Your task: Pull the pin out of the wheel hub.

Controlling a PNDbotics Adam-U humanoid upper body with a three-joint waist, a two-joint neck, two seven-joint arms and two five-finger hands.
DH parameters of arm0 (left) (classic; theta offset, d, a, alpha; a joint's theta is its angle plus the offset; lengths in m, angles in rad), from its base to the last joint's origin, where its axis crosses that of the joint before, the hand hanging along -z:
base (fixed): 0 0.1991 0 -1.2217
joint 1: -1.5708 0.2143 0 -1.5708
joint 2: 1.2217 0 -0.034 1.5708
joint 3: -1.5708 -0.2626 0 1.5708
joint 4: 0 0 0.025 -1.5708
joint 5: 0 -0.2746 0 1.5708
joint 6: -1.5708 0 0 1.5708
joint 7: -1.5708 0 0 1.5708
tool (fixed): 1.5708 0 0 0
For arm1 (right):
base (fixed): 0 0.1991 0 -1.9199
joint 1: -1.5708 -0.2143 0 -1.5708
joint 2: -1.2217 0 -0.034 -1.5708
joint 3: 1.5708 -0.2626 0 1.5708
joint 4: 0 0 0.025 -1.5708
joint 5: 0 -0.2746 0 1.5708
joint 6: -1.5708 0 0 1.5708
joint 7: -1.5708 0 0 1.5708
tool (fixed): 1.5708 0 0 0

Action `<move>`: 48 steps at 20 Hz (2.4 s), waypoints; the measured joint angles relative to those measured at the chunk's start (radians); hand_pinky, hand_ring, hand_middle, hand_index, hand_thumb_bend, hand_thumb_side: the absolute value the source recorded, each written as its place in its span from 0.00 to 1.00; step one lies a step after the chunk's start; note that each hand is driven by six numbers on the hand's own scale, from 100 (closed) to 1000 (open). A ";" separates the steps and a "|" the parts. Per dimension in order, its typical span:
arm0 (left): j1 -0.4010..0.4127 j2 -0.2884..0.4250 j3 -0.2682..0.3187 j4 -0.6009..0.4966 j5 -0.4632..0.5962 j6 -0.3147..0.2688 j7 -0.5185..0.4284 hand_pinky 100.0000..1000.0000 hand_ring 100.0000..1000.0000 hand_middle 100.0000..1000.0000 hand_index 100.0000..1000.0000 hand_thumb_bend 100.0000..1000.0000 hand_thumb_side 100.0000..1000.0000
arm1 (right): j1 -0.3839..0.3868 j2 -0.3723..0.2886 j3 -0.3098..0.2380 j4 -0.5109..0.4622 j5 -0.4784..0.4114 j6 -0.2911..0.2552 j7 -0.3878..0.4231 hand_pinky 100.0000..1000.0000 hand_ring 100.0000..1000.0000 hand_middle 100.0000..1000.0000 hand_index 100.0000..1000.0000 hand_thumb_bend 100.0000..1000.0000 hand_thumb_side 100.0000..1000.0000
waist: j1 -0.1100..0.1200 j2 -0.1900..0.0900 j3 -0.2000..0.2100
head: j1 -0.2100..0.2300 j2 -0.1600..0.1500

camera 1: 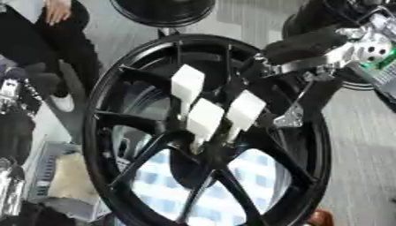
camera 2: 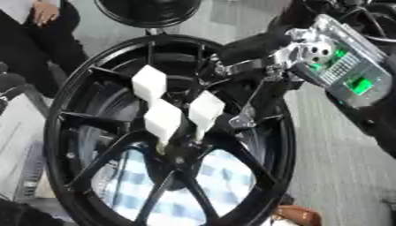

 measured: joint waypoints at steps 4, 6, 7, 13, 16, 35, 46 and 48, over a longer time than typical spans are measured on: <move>-0.006 0.000 0.000 0.000 0.000 0.001 -0.002 0.89 0.78 0.62 0.78 0.00 0.79 | 0.021 0.006 0.000 0.010 0.000 -0.010 -0.009 0.91 0.86 0.74 0.83 0.08 0.27 | -0.001 0.003 0.003 | 0.000 -0.007; -0.007 0.000 0.000 0.000 0.001 0.002 -0.003 0.89 0.78 0.62 0.78 0.00 0.79 | 0.030 0.006 0.000 0.010 -0.002 -0.013 -0.013 0.91 0.86 0.73 0.83 0.07 0.25 | -0.001 0.005 0.004 | 0.000 -0.007; -0.007 0.000 0.000 0.000 0.002 0.002 -0.003 0.89 0.78 0.62 0.78 0.00 0.79 | 0.033 0.005 0.000 0.009 -0.004 -0.015 -0.015 0.91 0.85 0.72 0.82 0.07 0.25 | -0.001 0.005 0.005 | 0.000 -0.007; -0.008 0.000 -0.003 0.000 0.005 0.003 -0.005 0.89 0.78 0.62 0.78 0.00 0.79 | 0.044 0.004 -0.001 0.005 -0.017 -0.020 -0.020 0.89 0.82 0.56 0.74 0.00 0.21 | -0.002 0.005 0.008 | 0.000 -0.007; -0.008 0.000 -0.005 0.000 0.005 0.004 -0.005 0.89 0.78 0.62 0.78 0.00 0.79 | 0.047 0.004 -0.002 0.006 -0.032 -0.021 -0.026 0.87 0.78 0.46 0.66 0.00 0.19 | -0.002 0.005 0.008 | 0.000 -0.007; 0.001 0.000 -0.005 0.000 0.004 0.005 -0.007 0.89 0.78 0.62 0.78 0.00 0.79 | 0.013 -0.050 -0.083 -0.048 -0.229 0.169 -0.229 0.82 0.65 0.26 0.48 0.00 0.13 | -0.002 -0.006 -0.019 | 0.006 -0.007; 0.022 0.000 0.021 0.000 -0.005 -0.001 0.014 0.89 0.78 0.62 0.78 0.00 0.79 | 0.499 -0.349 -0.450 -0.132 -0.252 0.197 -0.491 0.85 0.66 0.35 0.56 0.00 0.10 | 0.007 -0.018 -0.087 | 0.047 -0.007; 0.028 0.000 0.027 0.000 -0.006 -0.002 0.021 0.89 0.78 0.62 0.78 0.00 0.79 | 0.611 -0.355 -0.529 -0.127 -0.234 0.194 -0.550 0.85 0.67 0.37 0.58 0.00 0.09 | 0.011 -0.019 -0.100 | 0.057 -0.007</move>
